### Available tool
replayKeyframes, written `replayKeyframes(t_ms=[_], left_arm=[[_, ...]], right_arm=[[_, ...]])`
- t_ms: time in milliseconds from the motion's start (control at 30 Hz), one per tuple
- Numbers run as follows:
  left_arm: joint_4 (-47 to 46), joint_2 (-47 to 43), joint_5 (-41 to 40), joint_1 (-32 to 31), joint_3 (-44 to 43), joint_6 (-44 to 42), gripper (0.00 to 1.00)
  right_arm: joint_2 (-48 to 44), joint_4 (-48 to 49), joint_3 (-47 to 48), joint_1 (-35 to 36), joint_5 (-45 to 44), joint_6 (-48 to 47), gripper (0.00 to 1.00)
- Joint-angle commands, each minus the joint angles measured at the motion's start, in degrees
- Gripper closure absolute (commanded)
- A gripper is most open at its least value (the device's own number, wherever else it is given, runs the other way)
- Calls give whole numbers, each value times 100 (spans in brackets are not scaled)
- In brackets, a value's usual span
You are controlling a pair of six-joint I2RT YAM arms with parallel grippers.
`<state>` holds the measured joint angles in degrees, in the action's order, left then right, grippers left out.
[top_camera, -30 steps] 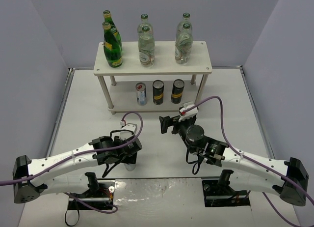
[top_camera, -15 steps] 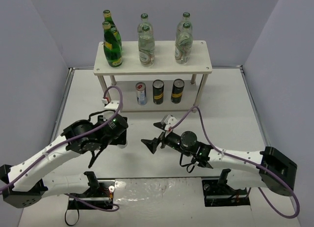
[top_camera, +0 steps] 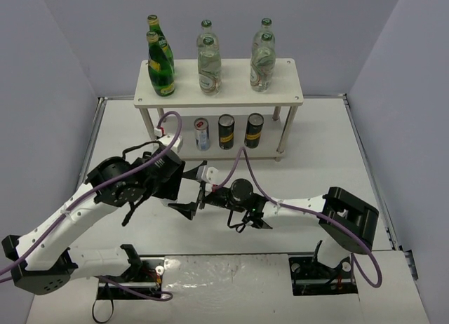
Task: Place and organize the beverage onto the shelf
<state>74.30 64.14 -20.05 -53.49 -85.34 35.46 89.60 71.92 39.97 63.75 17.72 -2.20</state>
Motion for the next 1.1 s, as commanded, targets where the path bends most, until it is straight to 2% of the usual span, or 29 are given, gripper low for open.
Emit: replayKeyframes(t_ms=[0,200,267,333,400,433,467,567,633,667,700,733,767,800,967,1033,1067], left_arm=[[-196,-7,167,67,-369,-356,98],[-285,99,344,146,-536,-479,98],[-267,125,362,181,-545,-488,98],[-267,143,397,199,-536,-523,98],[-267,169,414,234,-536,-549,98],[-258,178,397,243,-545,-558,98],[-241,204,397,260,-554,-575,98],[-223,231,353,304,-615,-619,98],[-223,257,344,348,-729,-681,89],[-223,292,283,375,-782,-716,80],[-206,310,231,392,-843,-734,61],[-206,327,186,410,-983,-760,52],[-206,336,29,419,-1054,-786,35],[-153,362,-94,445,-1133,-795,6],[40,406,-1052,594,-1817,-638,6],[110,389,-1640,726,-2117,-532,6],[259,345,-2182,735,-2440,-297,6]], right_arm=[[119,560,301,42,250,-316,2],[154,218,485,41,680,-712,13],[154,173,521,41,812,-764,22],[163,208,512,41,883,-774,36],[180,243,512,41,944,-782,44],[180,244,530,50,979,-774,68],[189,226,547,42,979,-774,98],[215,287,565,50,979,-712,100],[242,322,591,50,962,-668,100],[259,366,591,59,857,-659,100],[277,436,591,50,769,-607,100],[312,585,574,42,708,-598,100],[338,682,556,41,516,-580,100],[365,892,547,33,392,-528,100],[628,1298,599,-73,-83,-361,100],[768,1298,696,-160,-303,-290,100],[821,1324,784,-178,-426,-281,100]])
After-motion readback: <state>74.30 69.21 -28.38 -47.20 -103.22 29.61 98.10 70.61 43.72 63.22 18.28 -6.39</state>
